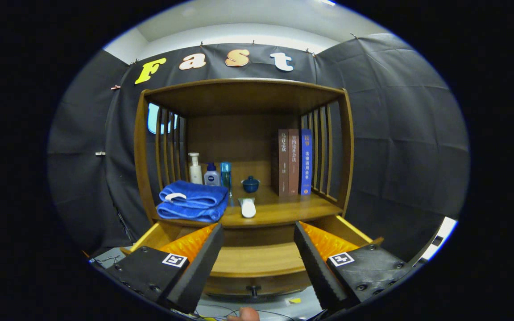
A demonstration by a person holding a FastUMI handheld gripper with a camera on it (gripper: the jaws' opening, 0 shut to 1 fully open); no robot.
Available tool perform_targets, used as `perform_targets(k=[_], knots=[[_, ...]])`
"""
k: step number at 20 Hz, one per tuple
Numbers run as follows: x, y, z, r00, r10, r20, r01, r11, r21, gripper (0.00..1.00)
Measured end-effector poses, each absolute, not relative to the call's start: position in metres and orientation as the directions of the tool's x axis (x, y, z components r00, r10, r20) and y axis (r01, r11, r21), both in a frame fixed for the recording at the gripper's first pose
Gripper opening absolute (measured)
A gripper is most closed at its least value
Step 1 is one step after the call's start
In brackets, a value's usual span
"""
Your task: Pull open the drawer, take out the items inside it, and place them on the countertop above the cabinet.
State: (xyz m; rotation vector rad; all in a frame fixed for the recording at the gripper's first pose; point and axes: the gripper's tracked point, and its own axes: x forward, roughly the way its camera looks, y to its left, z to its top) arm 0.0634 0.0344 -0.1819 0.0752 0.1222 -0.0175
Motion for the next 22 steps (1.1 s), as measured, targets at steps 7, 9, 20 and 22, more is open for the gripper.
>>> perform_targets(k=[7, 9, 20, 22], knots=[[0.045, 0.041, -0.273, 0.990, 0.026, -0.138, -0.014, 0.996, 0.084, 0.99], [0.046, 0.046, -0.294, 0.988, 0.040, -0.150, -0.025, 0.995, 0.101, 0.99], [0.051, 0.066, -0.342, 0.976, 0.108, -0.189, -0.084, 0.988, 0.128, 0.99], [0.050, 0.067, -0.343, 0.975, 0.118, -0.190, -0.100, 0.990, 0.103, 0.99]])
